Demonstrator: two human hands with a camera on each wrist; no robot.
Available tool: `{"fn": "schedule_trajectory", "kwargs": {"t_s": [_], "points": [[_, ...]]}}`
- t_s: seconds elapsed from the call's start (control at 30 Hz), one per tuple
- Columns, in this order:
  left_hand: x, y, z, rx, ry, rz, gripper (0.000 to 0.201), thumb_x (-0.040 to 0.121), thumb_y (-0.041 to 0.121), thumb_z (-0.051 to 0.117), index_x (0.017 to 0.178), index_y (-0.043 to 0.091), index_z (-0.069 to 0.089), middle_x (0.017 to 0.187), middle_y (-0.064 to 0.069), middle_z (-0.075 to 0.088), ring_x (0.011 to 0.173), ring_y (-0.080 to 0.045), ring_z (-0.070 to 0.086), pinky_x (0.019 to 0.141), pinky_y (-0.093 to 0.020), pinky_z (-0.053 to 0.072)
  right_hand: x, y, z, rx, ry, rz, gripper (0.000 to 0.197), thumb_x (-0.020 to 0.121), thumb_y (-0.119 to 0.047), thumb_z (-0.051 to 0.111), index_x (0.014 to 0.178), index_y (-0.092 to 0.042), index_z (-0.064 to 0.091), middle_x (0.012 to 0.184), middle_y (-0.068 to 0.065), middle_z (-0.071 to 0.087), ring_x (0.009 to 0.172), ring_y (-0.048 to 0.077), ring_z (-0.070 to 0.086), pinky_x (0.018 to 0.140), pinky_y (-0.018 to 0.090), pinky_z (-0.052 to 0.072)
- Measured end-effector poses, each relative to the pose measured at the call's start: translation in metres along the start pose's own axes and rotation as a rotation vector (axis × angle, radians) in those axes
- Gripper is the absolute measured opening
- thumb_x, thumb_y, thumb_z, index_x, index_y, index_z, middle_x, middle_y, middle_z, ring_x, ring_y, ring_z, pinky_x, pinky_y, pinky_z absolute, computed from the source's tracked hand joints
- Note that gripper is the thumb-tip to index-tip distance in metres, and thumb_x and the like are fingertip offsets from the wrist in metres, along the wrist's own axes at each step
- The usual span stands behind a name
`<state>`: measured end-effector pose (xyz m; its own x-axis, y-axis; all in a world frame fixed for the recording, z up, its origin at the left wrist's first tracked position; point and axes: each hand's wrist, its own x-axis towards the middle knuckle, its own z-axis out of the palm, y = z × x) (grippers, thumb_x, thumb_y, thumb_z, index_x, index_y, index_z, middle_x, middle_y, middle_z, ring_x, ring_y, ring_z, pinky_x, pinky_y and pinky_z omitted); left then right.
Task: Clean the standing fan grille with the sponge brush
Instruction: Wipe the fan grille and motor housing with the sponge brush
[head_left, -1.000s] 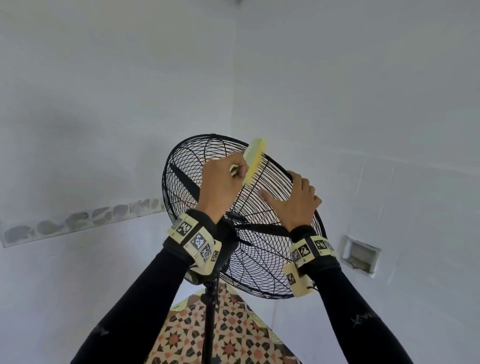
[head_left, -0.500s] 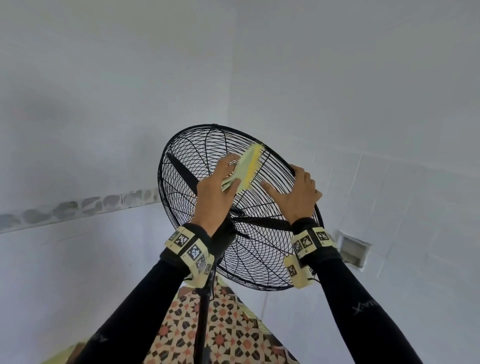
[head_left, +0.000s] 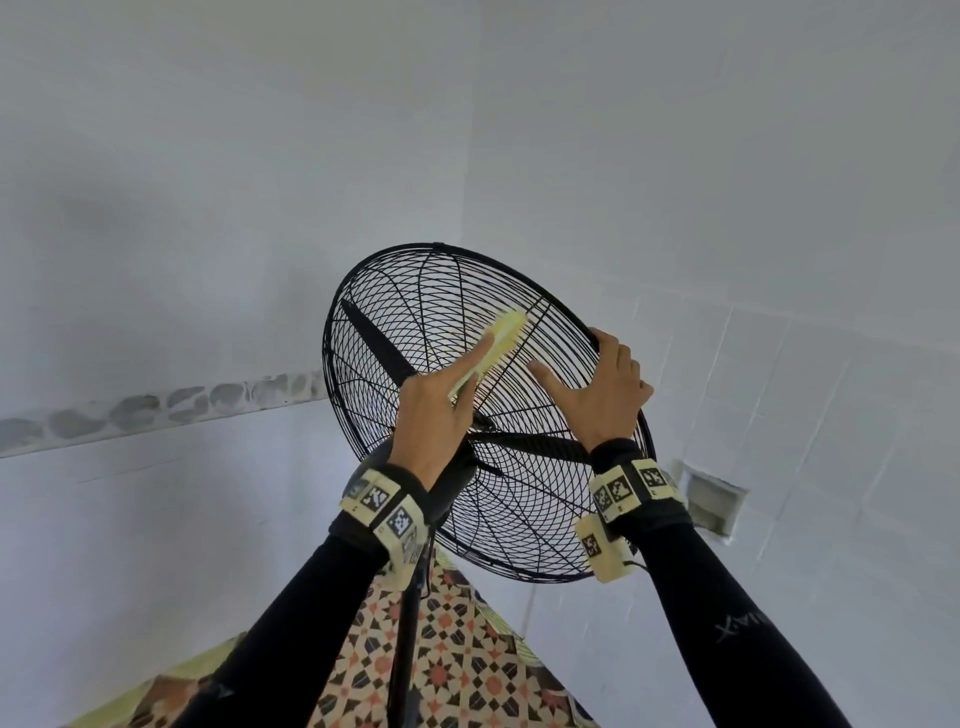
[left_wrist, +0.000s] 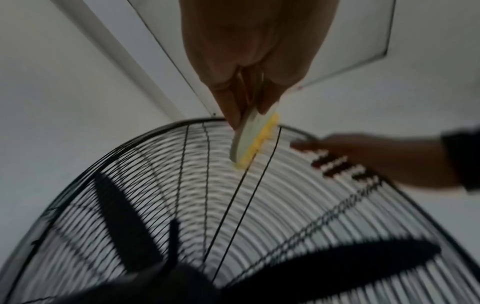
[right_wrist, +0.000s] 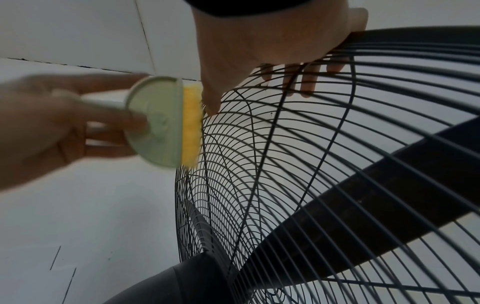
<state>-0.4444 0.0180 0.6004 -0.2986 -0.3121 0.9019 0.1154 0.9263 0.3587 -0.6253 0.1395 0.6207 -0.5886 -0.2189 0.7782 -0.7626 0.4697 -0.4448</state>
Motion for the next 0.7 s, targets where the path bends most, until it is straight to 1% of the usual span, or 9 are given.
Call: {"fn": "schedule_trajectory", "kwargs": {"t_s": [0.07, 0.17, 0.23, 0.3, 0.37, 0.47, 0.53, 0.63, 0.7], "points": [[-0.02, -0.014, 0.007, -0.042, 0.004, -0.075, 0.059, 0.094, 0.002, 0.072, 0.144, 0.027, 0.052, 0.109, -0.015, 0.077, 0.06, -0.002, 0.063, 0.06, 0.002, 0.046, 0.0, 0.002, -0.003, 0.012, -0.012, 0.005, 0.091, 0.073, -0.091, 0.052, 0.139, -0.029, 0.042, 0.134, 0.0, 0.053, 0.12, 0.025, 0.05, 0.099, 0.052, 0.034], [-0.03, -0.018, 0.009, -0.245, 0.123, -0.273, 0.05, 0.098, 0.002, 0.068, 0.143, 0.018, 0.054, 0.134, -0.016, 0.066, 0.112, -0.032, 0.071, 0.074, -0.002, 0.052, -0.003, 0.0, -0.004, 0.01, -0.015, -0.002, 0.09, 0.075, -0.089, 0.054, 0.14, -0.029, 0.041, 0.135, 0.0, 0.053, 0.121, 0.024, 0.049, 0.1, 0.051, 0.033], [-0.025, -0.008, 0.006, -0.332, 0.198, -0.241, 0.049, 0.1, 0.005, 0.066, 0.145, 0.019, 0.051, 0.138, -0.015, 0.062, 0.122, -0.031, 0.065, 0.076, -0.008, 0.055, -0.005, -0.002, -0.003, 0.003, 0.005, -0.017, 0.089, 0.075, -0.088, 0.055, 0.14, -0.029, 0.042, 0.133, 0.0, 0.054, 0.12, 0.024, 0.05, 0.099, 0.051, 0.034], [-0.019, -0.002, 0.005, -0.328, 0.243, -0.126, 0.051, 0.1, 0.007, 0.067, 0.147, 0.018, 0.049, 0.135, -0.008, 0.062, 0.112, -0.015, 0.069, 0.071, -0.013, 0.059, -0.005, -0.002, -0.002, -0.003, 0.027, -0.027, 0.089, 0.075, -0.088, 0.055, 0.139, -0.028, 0.044, 0.132, 0.0, 0.055, 0.118, 0.024, 0.051, 0.098, 0.05, 0.035], [-0.016, -0.009, 0.01, -0.207, 0.195, -0.084, 0.046, 0.101, 0.014, 0.067, 0.145, 0.011, 0.055, 0.127, -0.004, 0.067, 0.085, -0.003, 0.072, 0.061, -0.016, 0.059, -0.005, -0.001, -0.002, -0.009, 0.03, -0.016, 0.09, 0.074, -0.089, 0.055, 0.139, -0.027, 0.044, 0.132, 0.0, 0.055, 0.118, 0.024, 0.051, 0.098, 0.05, 0.034], [-0.025, -0.029, 0.017, -0.078, 0.083, -0.182, 0.033, 0.103, 0.024, 0.064, 0.128, 0.004, 0.07, 0.102, -0.006, 0.077, 0.066, -0.011, 0.067, 0.053, -0.016, 0.052, -0.003, 0.002, -0.003, -0.002, -0.016, -0.004, 0.089, 0.075, -0.089, 0.054, 0.14, -0.029, 0.041, 0.135, 0.0, 0.052, 0.122, 0.025, 0.05, 0.1, 0.051, 0.032], [-0.031, -0.041, 0.013, 0.059, -0.022, -0.233, 0.029, 0.102, 0.028, 0.064, 0.116, 0.005, 0.076, 0.087, -0.008, 0.078, 0.061, -0.017, 0.063, 0.056, -0.024, 0.049, -0.002, 0.003, -0.004, 0.004, -0.022, -0.003, 0.089, 0.075, -0.089, 0.052, 0.14, -0.03, 0.04, 0.135, 0.0, 0.052, 0.122, 0.025, 0.049, 0.101, 0.052, 0.032], [-0.028, -0.047, 0.002, 0.221, -0.194, -0.306, 0.024, 0.101, 0.021, 0.065, 0.117, 0.008, 0.076, 0.09, -0.011, 0.077, 0.068, -0.02, 0.058, 0.071, -0.032, 0.049, -0.005, -0.003, -0.004, -0.012, -0.013, -0.004, 0.09, 0.074, -0.091, 0.051, 0.14, -0.029, 0.042, 0.136, 0.001, 0.053, 0.122, 0.026, 0.05, 0.101, 0.051, 0.033], [-0.021, -0.043, -0.003, 0.188, -0.209, -0.303, 0.029, 0.103, 0.019, 0.062, 0.13, 0.01, 0.068, 0.104, -0.014, 0.077, 0.077, -0.023, 0.063, 0.074, -0.031, 0.05, -0.006, -0.008, -0.004, -0.021, -0.011, -0.009, 0.091, 0.075, -0.09, 0.052, 0.14, -0.028, 0.043, 0.137, 0.002, 0.053, 0.122, 0.027, 0.05, 0.101, 0.051, 0.033]]}}
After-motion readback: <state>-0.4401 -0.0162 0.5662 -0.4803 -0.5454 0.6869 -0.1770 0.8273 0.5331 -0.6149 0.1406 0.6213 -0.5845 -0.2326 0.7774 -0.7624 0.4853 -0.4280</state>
